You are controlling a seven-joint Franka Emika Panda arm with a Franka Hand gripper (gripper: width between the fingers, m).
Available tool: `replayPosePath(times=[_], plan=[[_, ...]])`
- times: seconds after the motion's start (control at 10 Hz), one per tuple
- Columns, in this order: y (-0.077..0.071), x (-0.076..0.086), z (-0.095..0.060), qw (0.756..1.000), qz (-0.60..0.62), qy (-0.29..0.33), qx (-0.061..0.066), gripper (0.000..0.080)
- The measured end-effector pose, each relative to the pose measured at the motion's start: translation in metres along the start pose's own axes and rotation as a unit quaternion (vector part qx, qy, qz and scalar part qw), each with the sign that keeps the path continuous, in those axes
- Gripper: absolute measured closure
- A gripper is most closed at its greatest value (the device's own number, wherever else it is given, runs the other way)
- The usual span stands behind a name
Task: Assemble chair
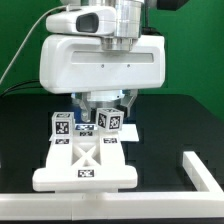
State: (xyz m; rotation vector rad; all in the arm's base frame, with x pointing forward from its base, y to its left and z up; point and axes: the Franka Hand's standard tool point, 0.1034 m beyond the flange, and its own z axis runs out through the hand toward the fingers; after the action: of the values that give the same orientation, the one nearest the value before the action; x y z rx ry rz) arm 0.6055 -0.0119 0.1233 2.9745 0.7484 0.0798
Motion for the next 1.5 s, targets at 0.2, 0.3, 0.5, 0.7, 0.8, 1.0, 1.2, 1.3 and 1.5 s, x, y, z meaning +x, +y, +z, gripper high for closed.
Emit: replayPosePath(times=[0.2, 0.3, 0.5, 0.7, 0.8, 1.0, 1.2, 1.3, 1.5], plan=[[0.0, 0.0, 0.0, 0.997, 0.077, 0.0, 0.0, 0.0515], [0.0, 0.0, 0.0, 0.995, 0.098, 0.001, 0.0, 0.0515], [0.0, 0.0, 0.0, 0.984, 0.177, 0.0, 0.0, 0.0515], [0.0, 0.0, 0.0, 0.954, 0.301, -0.001, 0.0, 0.0515], [0.002, -0.002, 0.001, 0.932, 0.362, -0.003, 0.0, 0.0514], [0.001, -0.001, 0.001, 0.889, 0.459, -0.003, 0.0, 0.0514], [-0.011, 0.005, 0.0, 0.797, 0.603, -0.007, 0.001, 0.0514], [-0.012, 0.006, 0.0, 0.778, 0.629, -0.008, 0.005, 0.0514], [-0.012, 0.006, 0.0, 0.768, 0.64, -0.008, 0.007, 0.0514]])
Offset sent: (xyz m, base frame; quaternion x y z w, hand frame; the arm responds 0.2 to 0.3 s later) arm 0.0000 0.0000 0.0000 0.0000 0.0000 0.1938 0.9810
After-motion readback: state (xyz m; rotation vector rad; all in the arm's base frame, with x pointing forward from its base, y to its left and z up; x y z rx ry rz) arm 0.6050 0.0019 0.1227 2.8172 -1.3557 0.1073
